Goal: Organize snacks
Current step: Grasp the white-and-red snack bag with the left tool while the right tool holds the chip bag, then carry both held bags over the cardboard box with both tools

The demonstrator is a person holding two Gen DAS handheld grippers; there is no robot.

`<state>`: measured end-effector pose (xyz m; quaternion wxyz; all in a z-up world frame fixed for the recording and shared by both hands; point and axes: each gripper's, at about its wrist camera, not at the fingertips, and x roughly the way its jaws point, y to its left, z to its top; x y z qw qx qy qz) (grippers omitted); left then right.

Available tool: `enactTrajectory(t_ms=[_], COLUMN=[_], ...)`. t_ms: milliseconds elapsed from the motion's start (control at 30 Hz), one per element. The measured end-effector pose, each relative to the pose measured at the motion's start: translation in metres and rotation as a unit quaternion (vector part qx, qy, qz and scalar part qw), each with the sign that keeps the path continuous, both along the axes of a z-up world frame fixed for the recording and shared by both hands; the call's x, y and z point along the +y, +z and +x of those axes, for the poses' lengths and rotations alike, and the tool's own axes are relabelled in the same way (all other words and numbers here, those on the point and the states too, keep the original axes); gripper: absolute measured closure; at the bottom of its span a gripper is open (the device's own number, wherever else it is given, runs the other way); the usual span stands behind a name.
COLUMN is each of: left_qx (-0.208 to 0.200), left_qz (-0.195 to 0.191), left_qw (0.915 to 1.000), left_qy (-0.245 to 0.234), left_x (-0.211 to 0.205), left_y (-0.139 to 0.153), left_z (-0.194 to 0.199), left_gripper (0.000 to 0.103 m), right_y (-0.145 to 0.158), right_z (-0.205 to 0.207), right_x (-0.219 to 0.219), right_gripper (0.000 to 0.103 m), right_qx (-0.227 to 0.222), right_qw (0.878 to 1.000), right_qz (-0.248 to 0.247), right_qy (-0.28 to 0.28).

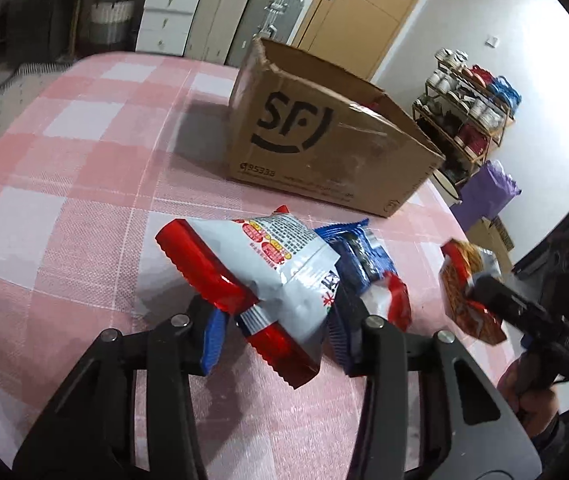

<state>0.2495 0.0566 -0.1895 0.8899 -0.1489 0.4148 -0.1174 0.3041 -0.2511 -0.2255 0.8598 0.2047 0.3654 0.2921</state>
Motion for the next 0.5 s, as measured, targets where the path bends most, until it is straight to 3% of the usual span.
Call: enactTrajectory(t_ms=[500], left_qx=[-0.047], left_qz=[-0.002], left_qw=[0.9989], left_qy=[-0.004], left_x=[0.009], left_y=[0.04], left_z=[-0.046], left_gripper=[0.062], right_y=[0.023], right_z=[-0.009], right_x=[0.013], right_gripper=[0.041], right_qx=[-0.018], right_qw=[1.0], right_qz=[-0.019], right_qy=[0.0])
